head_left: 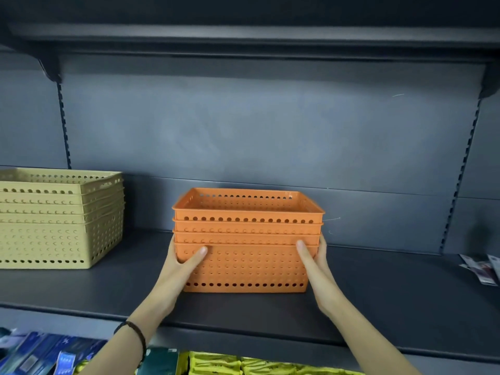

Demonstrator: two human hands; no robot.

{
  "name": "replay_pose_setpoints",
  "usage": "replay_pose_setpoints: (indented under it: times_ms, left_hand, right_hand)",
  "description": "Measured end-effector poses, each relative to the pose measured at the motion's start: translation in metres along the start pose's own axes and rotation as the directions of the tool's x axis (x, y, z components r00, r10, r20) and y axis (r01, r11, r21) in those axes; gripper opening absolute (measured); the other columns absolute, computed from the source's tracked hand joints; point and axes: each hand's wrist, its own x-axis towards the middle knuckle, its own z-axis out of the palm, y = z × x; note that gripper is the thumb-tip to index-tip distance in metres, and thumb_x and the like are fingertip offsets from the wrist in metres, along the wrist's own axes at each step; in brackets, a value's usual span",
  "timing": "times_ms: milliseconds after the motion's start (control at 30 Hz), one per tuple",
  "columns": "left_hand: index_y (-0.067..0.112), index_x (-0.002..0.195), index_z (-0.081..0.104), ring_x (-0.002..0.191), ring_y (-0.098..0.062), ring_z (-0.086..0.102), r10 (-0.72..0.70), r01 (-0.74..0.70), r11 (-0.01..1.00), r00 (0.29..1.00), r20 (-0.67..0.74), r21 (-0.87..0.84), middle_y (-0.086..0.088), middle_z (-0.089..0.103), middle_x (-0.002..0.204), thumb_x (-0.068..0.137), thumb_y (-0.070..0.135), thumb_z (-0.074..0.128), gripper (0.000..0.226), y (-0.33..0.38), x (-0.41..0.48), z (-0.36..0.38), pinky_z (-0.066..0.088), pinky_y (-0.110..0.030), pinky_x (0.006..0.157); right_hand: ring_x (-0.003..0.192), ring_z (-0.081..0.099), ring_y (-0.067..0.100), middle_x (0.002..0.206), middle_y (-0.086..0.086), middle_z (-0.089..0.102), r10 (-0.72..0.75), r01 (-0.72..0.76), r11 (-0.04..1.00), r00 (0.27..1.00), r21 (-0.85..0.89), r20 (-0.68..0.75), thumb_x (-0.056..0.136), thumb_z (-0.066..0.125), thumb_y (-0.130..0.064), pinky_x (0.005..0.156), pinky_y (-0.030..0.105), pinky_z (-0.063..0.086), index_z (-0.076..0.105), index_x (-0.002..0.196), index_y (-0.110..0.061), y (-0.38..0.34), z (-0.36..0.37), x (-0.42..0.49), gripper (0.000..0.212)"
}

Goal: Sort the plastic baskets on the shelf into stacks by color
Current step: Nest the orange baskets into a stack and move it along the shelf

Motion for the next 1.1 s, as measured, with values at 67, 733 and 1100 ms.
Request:
replay_pose_setpoints:
  times_ms: [67,733,1100]
  left_hand:
    - [0.038,0.128,0.046,0.11,-0.007,0.061,-0.021,0.022,1.0,0.999,-0.028,0.012,0.009,0.065,0.121,0.046,0.07,0.077,0.092,0.002,0.0,0.002,0.048,-0.028,0.088]
    - [0.026,0.116,0.059,0.103,-0.014,0.068,0.021,-0.025,0.999,0.996,-0.082,-0.042,0.004,0.073,0.11,0.046,0.063,0.079,0.082,0.038,-0.04,0.041,0.051,-0.039,0.091]
    - [0.025,0.112,0.061,0.096,-0.014,0.07,0.02,-0.028,0.998,0.988,-0.151,-0.05,0.004,0.074,0.102,0.059,0.05,0.083,0.063,0.043,-0.072,0.05,0.053,-0.032,0.08]
  right_hand:
    - [0.117,0.05,-0.002,0.134,-0.017,0.051,-0.007,0.007,1.0,1.0,0.01,-0.024,0.072,0.063,-0.06,0.101,0.032,0.042,0.017,0.149,-0.04,0.0,0.002,0.001,0.092]
    - [0.12,0.055,0.005,0.131,-0.014,0.059,-0.104,0.106,0.994,0.992,0.029,-0.069,0.071,0.073,-0.049,0.103,0.039,0.045,0.023,0.148,-0.042,-0.02,-0.039,-0.032,0.092]
    - [0.114,0.058,-0.003,0.125,-0.022,0.062,-0.141,0.143,0.989,0.989,0.046,-0.046,0.069,0.076,-0.057,0.097,0.031,0.048,0.025,0.147,-0.043,-0.017,-0.049,-0.054,0.094]
